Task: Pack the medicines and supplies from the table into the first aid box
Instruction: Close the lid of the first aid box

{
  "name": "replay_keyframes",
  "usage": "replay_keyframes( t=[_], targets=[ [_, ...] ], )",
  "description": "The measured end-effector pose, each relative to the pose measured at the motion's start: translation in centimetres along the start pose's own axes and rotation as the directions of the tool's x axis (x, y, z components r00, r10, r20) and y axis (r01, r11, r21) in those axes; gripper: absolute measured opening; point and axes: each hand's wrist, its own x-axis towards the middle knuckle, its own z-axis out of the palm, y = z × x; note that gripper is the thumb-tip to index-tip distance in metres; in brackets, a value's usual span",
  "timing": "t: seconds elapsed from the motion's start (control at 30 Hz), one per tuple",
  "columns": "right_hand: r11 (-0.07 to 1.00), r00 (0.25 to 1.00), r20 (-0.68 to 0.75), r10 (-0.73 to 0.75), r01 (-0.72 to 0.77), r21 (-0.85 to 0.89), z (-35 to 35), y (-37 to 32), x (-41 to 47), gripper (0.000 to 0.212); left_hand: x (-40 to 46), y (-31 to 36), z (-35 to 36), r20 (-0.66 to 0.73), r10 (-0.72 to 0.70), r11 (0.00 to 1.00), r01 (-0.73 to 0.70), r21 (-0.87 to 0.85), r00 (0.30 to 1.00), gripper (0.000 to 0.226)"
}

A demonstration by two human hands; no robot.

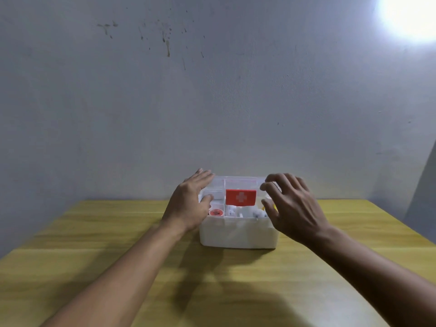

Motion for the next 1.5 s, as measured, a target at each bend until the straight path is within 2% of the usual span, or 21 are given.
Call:
replay_keyframes(
  t=[0.3, 0.57, 0.77, 0.83, 1.13, 1.37, 1.5],
  targets=[
    [1.000, 1.000, 0.017, 0.024, -0.024, 0.011, 0.6, -0.8, 1.2, 0.034, 0.2, 0.0, -0.6, 0.064, -0.003, 0.999, 0.000, 0.048, 0.998, 0.055],
    [0.981, 0.944, 0.320, -0.084, 0.023, 0.190, -0.8, -0.5, -0.5, 0.070, -1.6, 0.2, -0.1, 0.164, 0.016, 0.999, -0.023, 0.040, 0.986, 0.058],
    [0.950, 0.948, 0.294, 0.122, -0.197, 0.240, 1.1, -1.2, -2.0, 0.077, -2.0, 0.8, 1.4, 0.210, 0.058, 0.973, -0.102, 0.208, 0.976, 0.081],
    [0.943, 0.942, 0.293, 0.161, -0.235, 0.237, 1.6, -1.4, -2.3, 0.080, -2.1, 0.7, 1.8, 0.178, 0.063, 0.971, -0.101, 0.215, 0.982, 0.084],
    [0.938, 0.947, 0.262, 0.183, -0.248, 0.242, 2.3, -1.2, -2.5, 0.078, -2.4, 0.6, 2.4, 0.081, 0.062, 0.964, -0.081, 0.252, 0.995, 0.080],
    [0.951, 0.940, 0.313, 0.138, -0.213, 0.222, 2.5, -0.6, -2.2, 0.081, -1.7, -0.2, 2.5, 0.151, 0.070, 0.960, -0.108, 0.259, 0.986, 0.087],
    [0.957, 0.910, 0.399, 0.111, -0.206, 0.205, 2.6, 0.2, -1.2, 0.081, -0.3, -1.0, 2.9, 0.206, 0.051, 0.959, -0.106, 0.263, 0.977, 0.085]
  ],
)
